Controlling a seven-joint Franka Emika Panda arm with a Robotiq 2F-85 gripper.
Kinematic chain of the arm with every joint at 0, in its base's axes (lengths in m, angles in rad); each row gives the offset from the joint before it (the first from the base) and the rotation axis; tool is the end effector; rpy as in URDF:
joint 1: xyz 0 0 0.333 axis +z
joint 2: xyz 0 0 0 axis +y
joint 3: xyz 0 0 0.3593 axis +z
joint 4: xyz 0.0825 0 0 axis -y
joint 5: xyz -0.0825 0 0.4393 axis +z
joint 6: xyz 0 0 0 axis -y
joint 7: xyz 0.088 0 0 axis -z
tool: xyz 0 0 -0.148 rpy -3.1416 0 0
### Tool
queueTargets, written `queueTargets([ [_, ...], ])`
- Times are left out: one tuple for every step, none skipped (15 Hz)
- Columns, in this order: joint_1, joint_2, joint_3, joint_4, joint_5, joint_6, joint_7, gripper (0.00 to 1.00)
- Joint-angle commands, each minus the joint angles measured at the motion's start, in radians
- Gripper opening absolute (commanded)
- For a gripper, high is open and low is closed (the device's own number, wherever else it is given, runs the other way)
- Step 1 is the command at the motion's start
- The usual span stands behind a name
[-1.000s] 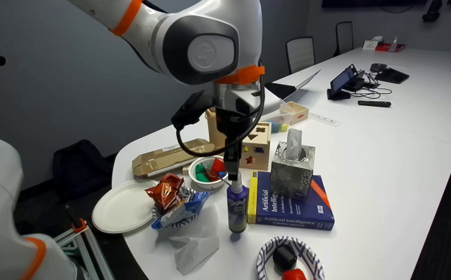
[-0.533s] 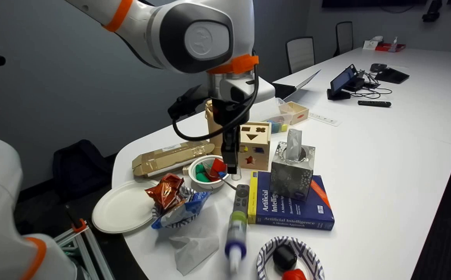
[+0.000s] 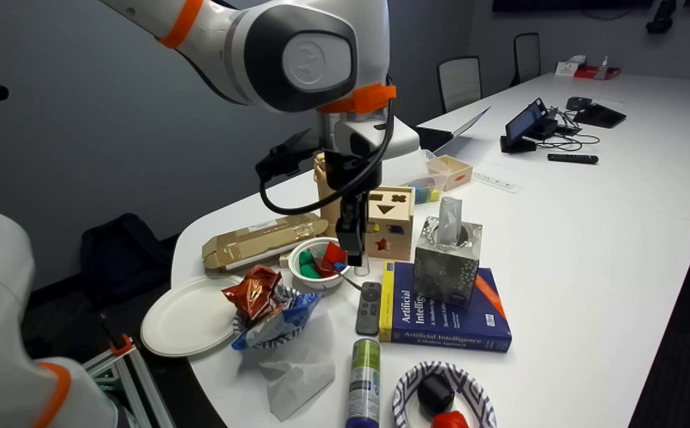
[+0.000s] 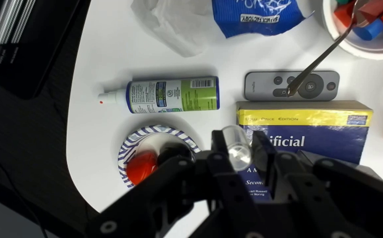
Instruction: Pick up the blue bottle
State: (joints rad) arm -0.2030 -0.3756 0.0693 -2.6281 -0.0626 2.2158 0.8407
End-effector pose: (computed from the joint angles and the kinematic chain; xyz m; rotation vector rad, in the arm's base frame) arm 0.4160 -0.0621 0.3335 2.7260 -1.3866 -0.0153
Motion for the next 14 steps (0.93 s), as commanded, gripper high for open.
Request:
queueTargets([
  [0.003, 0.007, -0.008, -0.006, -0.016, 0.004, 0.031, 0.06],
  [0.002, 0.022, -0.012, -0.012, -0.015, 0.020, 0.030, 0.06],
  [0.003, 0.044, -0.018, -0.014, -0.009, 0.037, 0.023, 0.06],
  [-0.003, 0.062, -0.017, -0.017, -0.020, 0.054, 0.039, 0.06],
  [-0.005, 0.089, -0.021, -0.019, -0.021, 0.079, 0.044, 0.06],
  [-0.003, 0.116, -0.029, -0.020, -0.016, 0.101, 0.042, 0.06],
  [-0.003, 0.149, -0.035, -0.019, -0.018, 0.129, 0.047, 0.06],
  [-0.002, 0.177, -0.040, -0.016, -0.019, 0.151, 0.053, 0.06],
  [0.000, 0.215, -0.049, -0.009, -0.015, 0.184, 0.053, 0.06],
  [0.004, 0.243, -0.056, -0.003, -0.013, 0.205, 0.056, 0.06],
  [0.004, 0.278, -0.064, 0.006, -0.013, 0.230, 0.067, 0.06],
  [0.008, 0.307, -0.072, 0.014, -0.012, 0.248, 0.073, 0.06],
  [0.009, 0.337, -0.081, 0.023, -0.021, 0.271, 0.082, 0.06],
  [0.014, 0.363, -0.090, 0.031, -0.020, 0.288, 0.088, 0.06],
])
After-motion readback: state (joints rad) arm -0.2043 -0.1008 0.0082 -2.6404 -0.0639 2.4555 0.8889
